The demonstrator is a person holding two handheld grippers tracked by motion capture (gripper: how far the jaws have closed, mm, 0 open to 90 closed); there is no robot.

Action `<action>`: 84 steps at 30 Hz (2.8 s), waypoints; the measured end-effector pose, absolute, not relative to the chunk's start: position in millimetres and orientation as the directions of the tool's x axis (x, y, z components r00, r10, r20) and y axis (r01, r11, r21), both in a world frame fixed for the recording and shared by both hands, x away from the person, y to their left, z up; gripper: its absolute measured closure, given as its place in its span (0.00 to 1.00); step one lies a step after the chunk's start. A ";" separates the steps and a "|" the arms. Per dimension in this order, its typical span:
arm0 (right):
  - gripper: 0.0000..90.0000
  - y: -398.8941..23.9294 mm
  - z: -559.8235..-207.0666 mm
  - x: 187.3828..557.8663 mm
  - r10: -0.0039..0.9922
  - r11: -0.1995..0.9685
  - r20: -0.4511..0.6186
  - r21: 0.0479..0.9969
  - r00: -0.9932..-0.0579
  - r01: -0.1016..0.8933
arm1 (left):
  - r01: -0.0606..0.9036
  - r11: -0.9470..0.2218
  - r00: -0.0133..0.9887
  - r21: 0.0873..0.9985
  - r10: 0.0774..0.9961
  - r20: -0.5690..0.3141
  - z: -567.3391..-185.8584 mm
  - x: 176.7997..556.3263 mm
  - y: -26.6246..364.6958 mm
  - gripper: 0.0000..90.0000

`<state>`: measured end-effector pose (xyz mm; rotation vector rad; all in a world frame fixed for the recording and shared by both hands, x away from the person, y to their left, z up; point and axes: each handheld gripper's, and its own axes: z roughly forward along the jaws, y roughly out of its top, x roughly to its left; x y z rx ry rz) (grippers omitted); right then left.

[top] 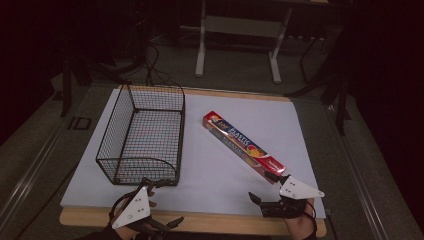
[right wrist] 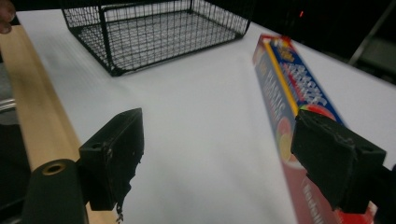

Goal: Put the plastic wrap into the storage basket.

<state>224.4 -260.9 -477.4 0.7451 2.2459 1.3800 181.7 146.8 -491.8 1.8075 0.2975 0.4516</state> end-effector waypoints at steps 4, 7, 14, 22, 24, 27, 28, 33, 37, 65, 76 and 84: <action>0.15 -259.7 -474.3 220.8 0.633 0.372 -0.069 0.901 -0.771 0.224 | -0.037 -0.288 0.891 0.957 0.423 0.162 -492.1 180.9 145.9 0.00; 0.15 -255.5 -469.7 217.0 0.624 0.377 -0.077 0.901 -0.778 0.213 | -0.041 -0.292 0.892 0.956 0.421 0.166 -491.9 179.9 145.1 0.00; 0.15 -243.8 -456.1 216.7 0.615 0.385 -0.096 0.903 -0.783 0.192 | -0.059 -0.289 0.898 0.956 0.403 0.177 -490.1 176.7 143.0 0.00; 0.14 -240.1 -436.0 226.7 0.593 0.398 -0.114 0.902 -0.797 0.167 | -0.052 -0.293 0.906 0.955 0.389 0.169 -490.5 172.4 140.4 0.00; 0.14 -240.2 -431.7 230.7 0.588 0.383 -0.098 0.908 -0.803 0.170 | -0.046 -0.296 0.905 0.954 0.392 0.165 -491.2 171.3 140.7 0.00; 0.14 -239.7 -426.4 233.0 0.587 0.389 -0.121 0.909 -0.801 0.147 | -0.041 -0.292 0.903 0.956 0.399 0.161 -490.8 170.0 142.0 0.00; 0.13 -239.9 -423.3 234.7 0.587 0.389 -0.129 0.911 -0.799 0.139 | -0.041 -0.292 0.903 0.956 0.399 0.161 -490.8 170.0 142.0 0.00; 0.11 -238.0 -407.6 248.9 0.589 0.397 -0.140 0.908 -0.796 0.134 | -0.030 -0.276 0.893 0.961 0.425 0.150 -489.5 164.5 146.5 0.00; 0.11 -235.5 -401.0 262.1 0.569 0.395 -0.112 0.906 -0.815 0.151 | -0.023 -0.276 0.892 0.961 0.428 0.144 -489.5 162.7 148.0 0.00; 0.19 -212.2 -413.7 357.0 0.613 0.486 -0.093 0.828 -0.785 0.281 | 0.006 -0.223 0.901 0.975 0.425 0.092 -485.3 163.2 151.8 0.00; 0.22 -210.1 -441.5 392.9 0.636 0.565 -0.101 0.736 -0.765 0.373 | 0.006 -0.250 0.910 0.968 0.403 0.099 -485.8 161.3 147.1 0.00; 0.22 -211.4 -473.6 421.1 0.662 0.618 -0.115 0.644 -0.741 0.452 | -0.008 -0.255 0.910 0.967 0.398 0.112 -486.9 161.2 147.8 0.00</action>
